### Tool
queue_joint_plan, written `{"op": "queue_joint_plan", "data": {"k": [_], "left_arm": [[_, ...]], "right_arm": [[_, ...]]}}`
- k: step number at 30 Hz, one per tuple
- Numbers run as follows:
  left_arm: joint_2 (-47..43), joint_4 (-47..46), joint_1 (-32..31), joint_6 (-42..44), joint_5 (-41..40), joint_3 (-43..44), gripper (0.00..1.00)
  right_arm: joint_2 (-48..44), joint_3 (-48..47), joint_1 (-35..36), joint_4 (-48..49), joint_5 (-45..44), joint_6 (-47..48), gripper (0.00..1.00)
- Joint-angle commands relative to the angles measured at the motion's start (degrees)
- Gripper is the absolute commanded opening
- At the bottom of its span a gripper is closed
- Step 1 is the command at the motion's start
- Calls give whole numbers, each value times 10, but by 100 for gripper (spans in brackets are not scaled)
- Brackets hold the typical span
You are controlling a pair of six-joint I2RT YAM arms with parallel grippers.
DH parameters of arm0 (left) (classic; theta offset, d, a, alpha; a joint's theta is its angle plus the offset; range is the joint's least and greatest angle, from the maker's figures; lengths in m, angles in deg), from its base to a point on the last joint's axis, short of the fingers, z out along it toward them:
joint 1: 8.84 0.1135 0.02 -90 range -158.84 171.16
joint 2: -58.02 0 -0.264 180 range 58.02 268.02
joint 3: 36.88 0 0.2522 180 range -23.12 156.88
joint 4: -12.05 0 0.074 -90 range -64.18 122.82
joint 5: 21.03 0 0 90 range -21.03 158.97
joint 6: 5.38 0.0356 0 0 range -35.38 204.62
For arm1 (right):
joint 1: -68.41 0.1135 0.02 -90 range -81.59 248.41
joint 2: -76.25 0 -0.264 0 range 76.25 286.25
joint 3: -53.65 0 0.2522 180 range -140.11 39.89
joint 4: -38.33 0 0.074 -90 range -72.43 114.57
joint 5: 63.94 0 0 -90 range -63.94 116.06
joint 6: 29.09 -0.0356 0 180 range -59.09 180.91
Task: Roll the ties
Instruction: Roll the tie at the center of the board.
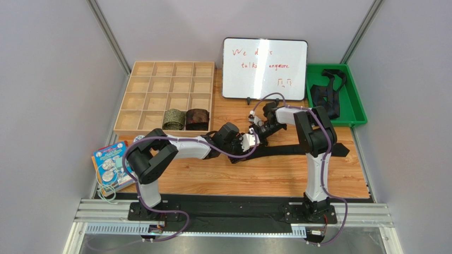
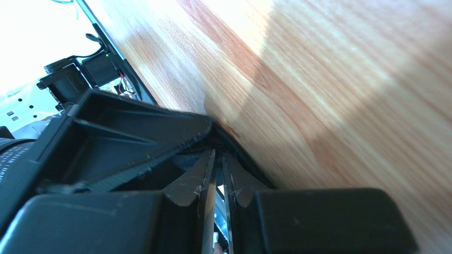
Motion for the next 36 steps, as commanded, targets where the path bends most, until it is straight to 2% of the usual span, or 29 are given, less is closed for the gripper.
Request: {"op": "queue_joint_plan", "data": {"k": [1,4,8,13,16,20,23,24,27,29,32,33,36], "left_arm": [[-6,19,13,-50,14,-31,64],[-22,-45,30,-88,35,-71,68],[-47,-212,59,-141,74,-146,69],[-26,-363,64,-211,102,-200,69],[6,-419,56,-239,98,-207,69],[42,-460,46,-230,108,-202,68],[55,-466,44,-224,106,-197,58],[53,-461,43,-220,101,-197,45],[35,-399,42,-173,84,-188,28],[20,-329,42,-121,70,-179,26],[9,-251,42,-69,53,-159,24],[9,-235,40,-57,48,-146,24],[13,-165,39,-27,40,-121,24]], "right_arm": [[35,-9,14,19,-90,8,13],[43,-13,14,10,-108,7,11],[46,-14,14,9,-115,4,10],[47,-6,13,20,-121,0,9],[44,0,12,34,-119,-5,9],[45,4,12,52,-122,-18,9],[40,4,12,62,-120,-29,9],[37,4,10,63,-118,-30,8],[17,4,4,69,-89,-37,10],[0,-7,-2,58,-72,-35,13],[-33,-31,-20,10,-42,-22,25],[-49,-36,-25,-7,-41,-3,34],[-75,-37,-30,-57,-28,20,46]]}}
